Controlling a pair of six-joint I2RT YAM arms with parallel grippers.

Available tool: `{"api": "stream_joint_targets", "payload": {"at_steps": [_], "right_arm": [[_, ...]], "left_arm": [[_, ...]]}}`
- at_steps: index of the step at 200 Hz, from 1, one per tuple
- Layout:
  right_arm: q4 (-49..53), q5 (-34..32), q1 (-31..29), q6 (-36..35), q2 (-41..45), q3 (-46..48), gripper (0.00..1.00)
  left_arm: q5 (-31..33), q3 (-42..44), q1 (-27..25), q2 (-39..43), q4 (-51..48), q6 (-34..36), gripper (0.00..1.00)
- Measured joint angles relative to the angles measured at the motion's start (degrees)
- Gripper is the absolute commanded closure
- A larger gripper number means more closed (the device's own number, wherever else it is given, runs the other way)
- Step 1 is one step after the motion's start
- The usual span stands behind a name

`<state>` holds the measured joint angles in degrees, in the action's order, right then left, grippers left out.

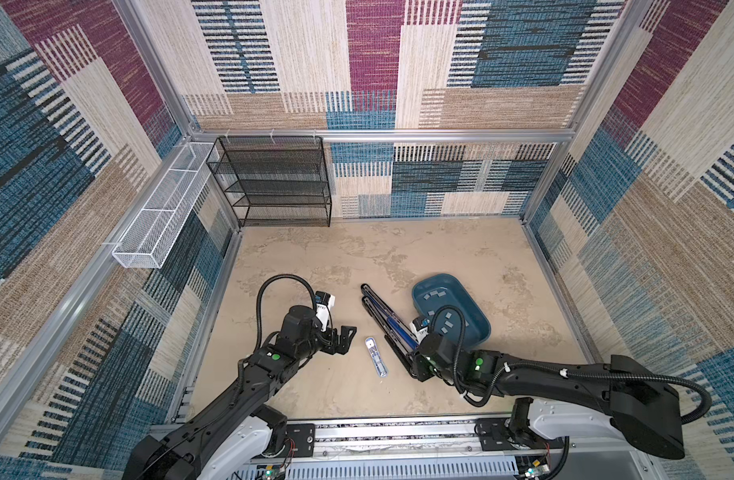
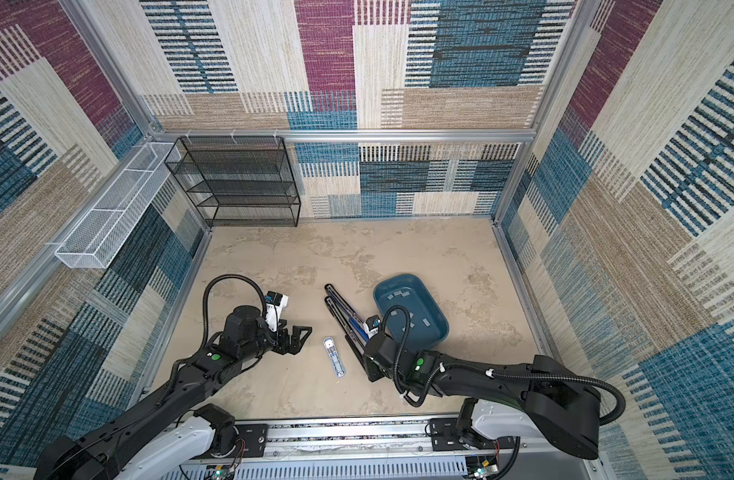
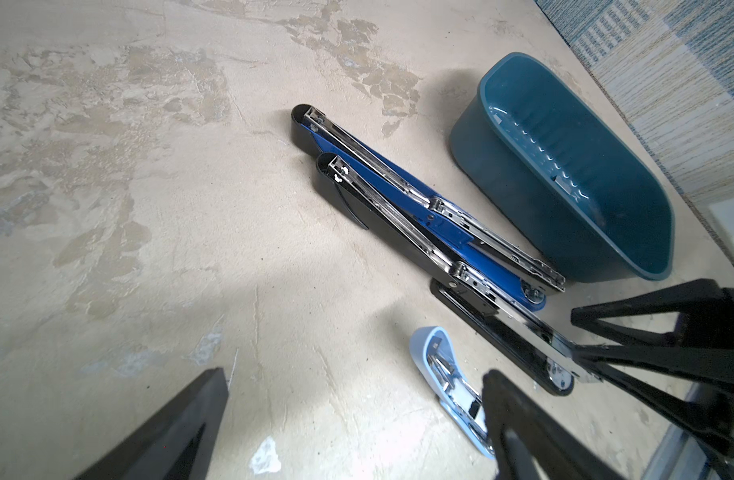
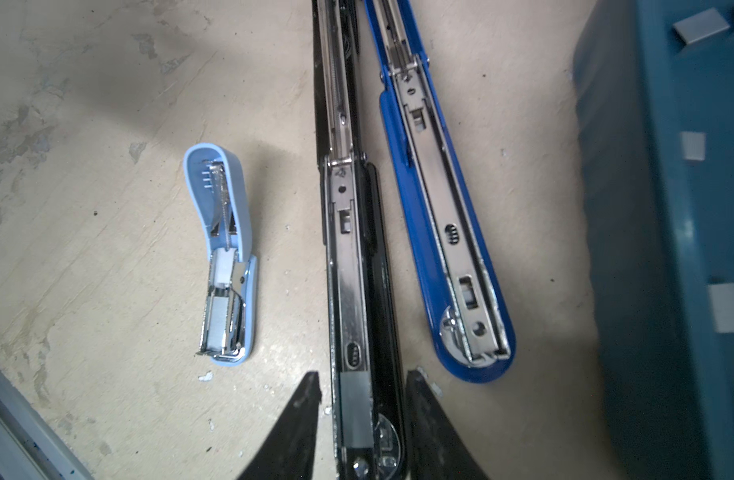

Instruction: Load the staples into the stapler

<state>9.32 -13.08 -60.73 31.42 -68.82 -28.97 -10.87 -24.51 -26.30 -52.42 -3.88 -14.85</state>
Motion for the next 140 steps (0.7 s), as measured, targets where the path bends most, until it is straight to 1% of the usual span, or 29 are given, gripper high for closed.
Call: {"api": "stream_joint_targets", "payload": {"at_steps": [21, 49, 61, 73, 88, 102, 123, 140], "right_arm": [[0.63, -1.25, 0.0, 0.42, 0.46, -1.27, 0.64], [2.78, -5.22, 0.15, 1.9, 0.09, -4.2, 0.64], [4.28, -7.06, 0.92, 2.01, -0.31, -6.25, 0.64], [5.62, -8.55, 3.13, 1.88, -0.96, -8.72, 0.67], [6.95, -10.16, 7.39, 1.44, -1.97, -11.34, 0.69], [8.26, -10.73, 13.22, 0.9, -2.8, -12.81, 0.68], [9.38, -10.49, 22.1, 0.35, -4.2, -13.53, 0.67], [9.6, -9.51, 27.08, -0.07, -6.01, -14.16, 0.68]], "left_arm": [[0.0, 0.11, 0.0, 0.28, 0.0, 0.0, 0.01], [-0.02, 0.37, 0.0, 0.85, 0.0, 0.0, 0.01], [-0.02, 0.5, 0.0, 1.27, 0.07, 0.0, 0.01], [0.0, 0.74, 0.0, 1.73, 0.15, 0.0, 0.01], [0.04, 0.98, 0.0, 2.21, 0.13, 0.0, 0.01], [0.04, 1.09, 0.0, 2.47, 0.09, 0.0, 0.01], [0.2, 1.09, 0.0, 2.34, 0.11, 0.0, 0.01], [0.31, 1.07, 0.0, 1.79, 0.04, 0.0, 0.01]]}}
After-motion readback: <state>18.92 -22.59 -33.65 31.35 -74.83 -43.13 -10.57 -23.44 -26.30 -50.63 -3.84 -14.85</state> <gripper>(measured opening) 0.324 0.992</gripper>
